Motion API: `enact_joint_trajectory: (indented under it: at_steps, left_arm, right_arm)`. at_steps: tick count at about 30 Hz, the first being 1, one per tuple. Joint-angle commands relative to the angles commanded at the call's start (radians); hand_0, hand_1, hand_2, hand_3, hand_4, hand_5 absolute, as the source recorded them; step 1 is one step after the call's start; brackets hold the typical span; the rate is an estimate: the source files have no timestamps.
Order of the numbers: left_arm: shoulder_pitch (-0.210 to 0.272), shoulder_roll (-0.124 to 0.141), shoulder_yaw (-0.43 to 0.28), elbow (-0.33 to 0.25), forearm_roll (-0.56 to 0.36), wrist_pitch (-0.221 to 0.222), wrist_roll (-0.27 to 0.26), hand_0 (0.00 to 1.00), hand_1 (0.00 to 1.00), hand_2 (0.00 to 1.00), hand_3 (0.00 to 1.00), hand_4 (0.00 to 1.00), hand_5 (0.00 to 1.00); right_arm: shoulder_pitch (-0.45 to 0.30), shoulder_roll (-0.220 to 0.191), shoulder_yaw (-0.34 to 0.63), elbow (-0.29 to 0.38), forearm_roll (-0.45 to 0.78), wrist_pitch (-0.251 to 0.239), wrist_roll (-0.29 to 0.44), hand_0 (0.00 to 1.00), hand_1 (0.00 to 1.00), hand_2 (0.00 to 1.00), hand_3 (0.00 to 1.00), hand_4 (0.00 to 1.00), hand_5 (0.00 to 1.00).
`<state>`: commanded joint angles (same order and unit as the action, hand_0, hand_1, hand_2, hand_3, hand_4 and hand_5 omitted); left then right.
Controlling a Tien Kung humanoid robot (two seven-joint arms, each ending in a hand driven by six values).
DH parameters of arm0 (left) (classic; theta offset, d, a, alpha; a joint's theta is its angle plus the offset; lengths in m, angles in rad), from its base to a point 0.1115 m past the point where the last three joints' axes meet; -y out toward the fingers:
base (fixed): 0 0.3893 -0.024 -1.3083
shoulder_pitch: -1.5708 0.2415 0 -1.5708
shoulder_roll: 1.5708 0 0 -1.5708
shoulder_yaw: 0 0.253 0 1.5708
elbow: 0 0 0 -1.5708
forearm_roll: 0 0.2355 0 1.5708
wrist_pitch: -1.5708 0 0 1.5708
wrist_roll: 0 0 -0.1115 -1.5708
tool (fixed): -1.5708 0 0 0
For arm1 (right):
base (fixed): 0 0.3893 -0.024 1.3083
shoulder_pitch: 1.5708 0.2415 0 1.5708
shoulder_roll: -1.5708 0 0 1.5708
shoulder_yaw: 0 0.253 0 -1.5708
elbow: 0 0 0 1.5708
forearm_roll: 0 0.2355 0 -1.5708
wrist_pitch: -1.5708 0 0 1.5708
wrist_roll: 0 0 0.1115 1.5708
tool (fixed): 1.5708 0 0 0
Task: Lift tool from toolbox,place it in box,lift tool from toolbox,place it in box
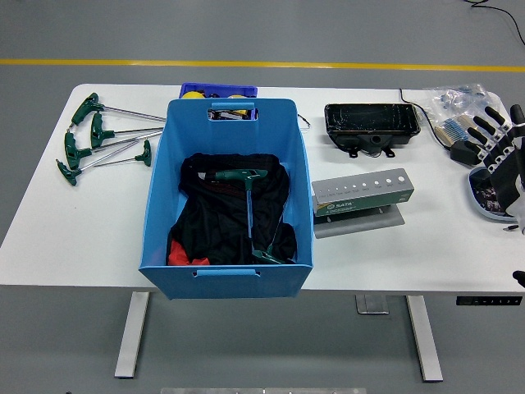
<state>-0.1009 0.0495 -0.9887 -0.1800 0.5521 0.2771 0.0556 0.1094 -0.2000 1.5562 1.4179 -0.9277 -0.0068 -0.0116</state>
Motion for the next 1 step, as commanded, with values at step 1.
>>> enact_joint_trajectory:
  at_steps: [1]
  left_arm:
    - [0.000, 0.000, -0.001, 0.000, 0.001, 0.000, 0.000, 0.741, 0.722, 0.799, 0.763, 0.723, 0.619]
  right_arm:
    - [0.000, 0.000, 0.000, 0.000, 0.000, 0.000, 0.000, 0.873, 0.840, 0.861, 0.883, 0.998, 0.931]
